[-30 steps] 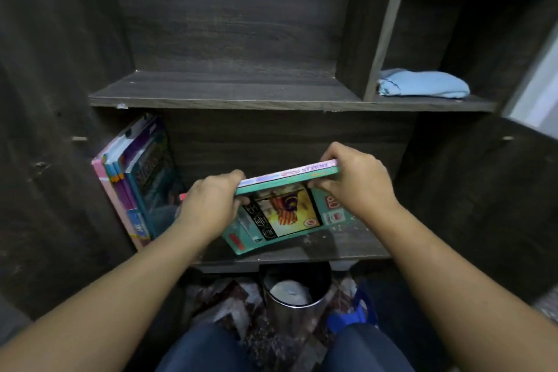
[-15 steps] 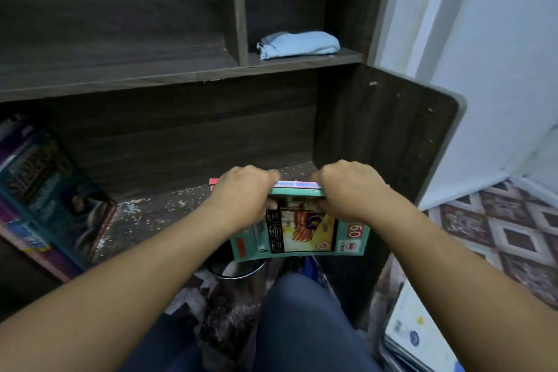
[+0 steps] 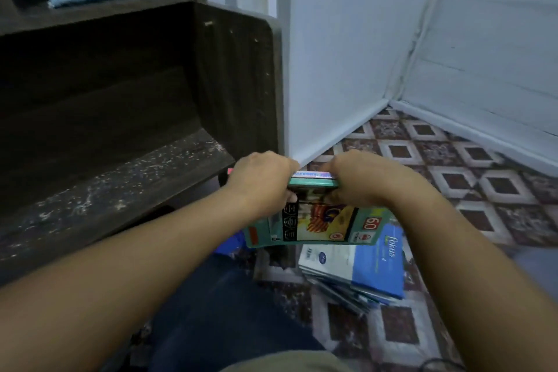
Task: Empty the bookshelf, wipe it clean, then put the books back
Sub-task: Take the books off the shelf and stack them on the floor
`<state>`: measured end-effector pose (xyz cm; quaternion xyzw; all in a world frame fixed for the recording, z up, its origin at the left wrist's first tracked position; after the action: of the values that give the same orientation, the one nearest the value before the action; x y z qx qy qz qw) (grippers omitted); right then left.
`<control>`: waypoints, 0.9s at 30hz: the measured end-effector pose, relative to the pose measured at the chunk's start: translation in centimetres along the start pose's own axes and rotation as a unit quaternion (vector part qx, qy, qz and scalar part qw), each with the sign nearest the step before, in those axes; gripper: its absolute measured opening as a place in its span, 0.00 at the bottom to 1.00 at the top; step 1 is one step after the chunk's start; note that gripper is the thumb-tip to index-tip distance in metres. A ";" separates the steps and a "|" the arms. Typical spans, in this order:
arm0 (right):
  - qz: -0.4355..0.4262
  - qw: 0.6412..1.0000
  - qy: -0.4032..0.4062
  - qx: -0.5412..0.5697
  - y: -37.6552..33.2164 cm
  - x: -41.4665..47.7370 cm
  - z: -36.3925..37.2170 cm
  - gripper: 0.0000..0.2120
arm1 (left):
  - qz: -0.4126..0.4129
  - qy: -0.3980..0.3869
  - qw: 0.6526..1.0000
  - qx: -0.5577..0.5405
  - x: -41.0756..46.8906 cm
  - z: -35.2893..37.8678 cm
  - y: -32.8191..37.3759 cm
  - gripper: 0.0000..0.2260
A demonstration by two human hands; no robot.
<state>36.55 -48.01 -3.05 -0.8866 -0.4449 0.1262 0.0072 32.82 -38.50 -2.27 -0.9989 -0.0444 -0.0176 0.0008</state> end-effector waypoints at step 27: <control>0.176 0.983 0.052 0.028 16.8 0.7 26.0 0.35 | 0.111 -0.178 0.976 0.050 8.9 26.0 10.8 0.28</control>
<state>44.24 -60.17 -30.43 -0.9560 -0.2768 0.0919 0.0325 43.55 -48.35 -27.90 -0.9834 0.0664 0.1630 0.0451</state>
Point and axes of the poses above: each hand's wrist, its own x-axis towards the middle knuckle, its own z-axis out of the palm, y = z × x, the point moved 9 cm from there along x, towards the middle knuckle, and after that the axes turned 9 degrees about -z, right-handed, at the moved point
